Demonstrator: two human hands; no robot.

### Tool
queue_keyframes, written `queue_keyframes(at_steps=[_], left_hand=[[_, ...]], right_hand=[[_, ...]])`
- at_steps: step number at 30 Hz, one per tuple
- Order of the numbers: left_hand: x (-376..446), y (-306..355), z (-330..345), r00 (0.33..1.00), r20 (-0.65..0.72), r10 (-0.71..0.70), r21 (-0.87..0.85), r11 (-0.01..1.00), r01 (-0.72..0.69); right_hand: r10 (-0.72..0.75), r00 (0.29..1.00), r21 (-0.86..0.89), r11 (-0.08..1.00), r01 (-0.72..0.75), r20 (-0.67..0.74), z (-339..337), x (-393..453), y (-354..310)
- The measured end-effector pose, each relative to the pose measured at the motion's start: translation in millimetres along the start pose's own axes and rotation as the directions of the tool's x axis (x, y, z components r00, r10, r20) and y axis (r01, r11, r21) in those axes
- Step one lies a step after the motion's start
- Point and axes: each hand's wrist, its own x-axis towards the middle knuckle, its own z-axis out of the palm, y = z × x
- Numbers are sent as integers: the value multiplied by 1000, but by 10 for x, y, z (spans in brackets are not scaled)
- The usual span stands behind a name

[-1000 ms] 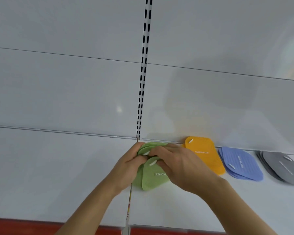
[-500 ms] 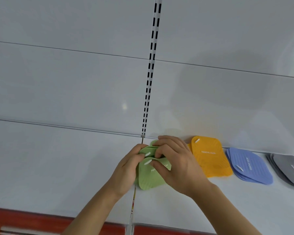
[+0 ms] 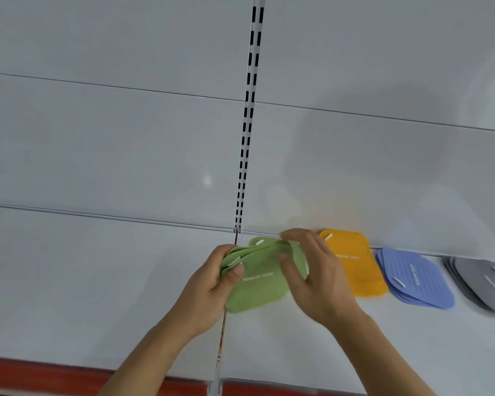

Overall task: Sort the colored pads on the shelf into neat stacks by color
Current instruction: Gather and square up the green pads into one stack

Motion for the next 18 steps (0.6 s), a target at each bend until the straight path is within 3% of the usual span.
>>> queue_keyframes(at_steps=[2, 4, 6, 9, 18], left_hand=[[-1, -23, -47, 999, -46, -3, -1, 1000, 3], [1, -50, -118, 997, -68, -23, -28, 999, 21], [2, -67, -189, 996, -82, -34, -42, 999, 30], [-20, -76, -296, 994, -104, -43, -72, 997, 36], [-139, -95, -533, 985, -156, -73, -89, 994, 59]], right_hand=[[113, 994, -207, 972, -110, 2, 12, 57, 219], [193, 968, -363, 924, -123, 163, 98, 149, 372], [251, 905, -424, 901, -89, 343, 194, 272, 451], [376, 785, -512, 854, -89, 492, 322, 494, 543], [454, 635, -600, 799, 19, 625, 323, 971, 656]])
